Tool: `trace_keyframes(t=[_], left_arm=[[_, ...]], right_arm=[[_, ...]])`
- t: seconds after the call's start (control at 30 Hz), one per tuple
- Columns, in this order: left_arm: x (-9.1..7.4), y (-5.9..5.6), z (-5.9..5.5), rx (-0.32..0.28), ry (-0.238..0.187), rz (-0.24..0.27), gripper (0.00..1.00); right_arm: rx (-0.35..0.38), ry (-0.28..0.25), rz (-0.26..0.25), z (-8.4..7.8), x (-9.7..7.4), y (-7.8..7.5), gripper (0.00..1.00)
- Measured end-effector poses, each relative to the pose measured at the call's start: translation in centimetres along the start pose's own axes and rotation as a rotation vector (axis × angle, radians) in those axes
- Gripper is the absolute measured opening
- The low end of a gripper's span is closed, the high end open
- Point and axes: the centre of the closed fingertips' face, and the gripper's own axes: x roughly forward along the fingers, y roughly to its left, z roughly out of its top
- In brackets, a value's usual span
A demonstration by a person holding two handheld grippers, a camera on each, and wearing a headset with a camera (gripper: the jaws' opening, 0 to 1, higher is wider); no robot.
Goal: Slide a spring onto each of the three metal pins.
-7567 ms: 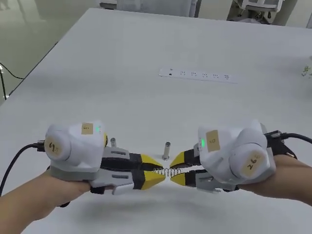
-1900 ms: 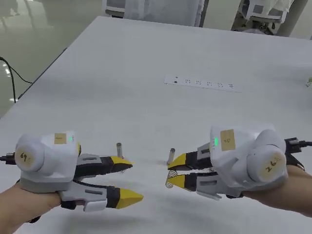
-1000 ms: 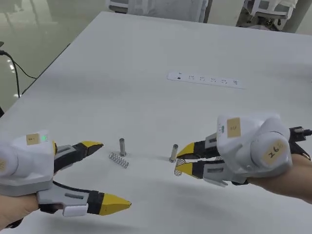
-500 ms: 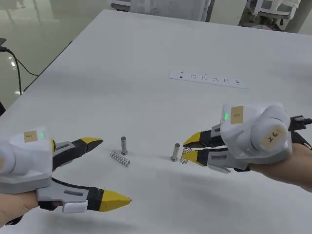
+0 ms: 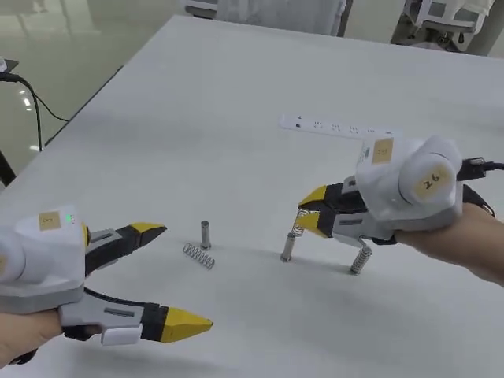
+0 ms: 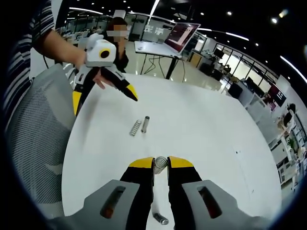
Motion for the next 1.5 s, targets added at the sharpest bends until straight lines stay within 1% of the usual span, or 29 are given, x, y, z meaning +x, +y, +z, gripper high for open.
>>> trace_keyframes(t=[0.13,0.23,0.5,0.67,0.87,0.93,1.1,1.3,1.5], left_arm=[[-0.2,0.0,0.0,-0.003,0.003,0.003,0.98],[-0.3,0.1,0.1,-0.003,0.002,0.006,0.98],[-0.5,0.5,0.1,-0.001,0.005,0.015,0.98],[-0.6,0.5,0.0,-0.001,0.011,0.017,0.97],[-0.6,0.5,0.1,-0.003,0.009,0.017,0.96],[-0.6,0.4,0.2,-0.005,0.008,0.016,0.97],[-0.8,0.3,0.3,-0.001,0.002,0.017,0.96],[-0.9,0.3,0.5,-0.006,-0.006,0.022,0.96],[-0.9,0.3,0.4,-0.008,-0.007,0.025,0.96]], right_arm=[[0.020,0.006,-0.002,-0.3,0.3,-0.3,0.07],[0.039,0.000,0.004,-0.3,0.4,-0.2,0.07],[0.056,0.003,0.009,-0.5,0.8,-0.2,0.07],[0.049,0.013,0.015,-0.8,1.1,0.0,0.07],[0.063,0.019,0.026,-1.2,1.5,0.2,0.07],[0.063,0.025,0.031,-1.5,1.8,0.5,0.07],[0.071,0.046,0.038,-2.7,2.7,1.0,0.07],[0.083,0.058,0.054,-3.4,3.6,1.4,0.08],[0.072,0.092,0.069,-4.4,4.6,1.9,0.08]])
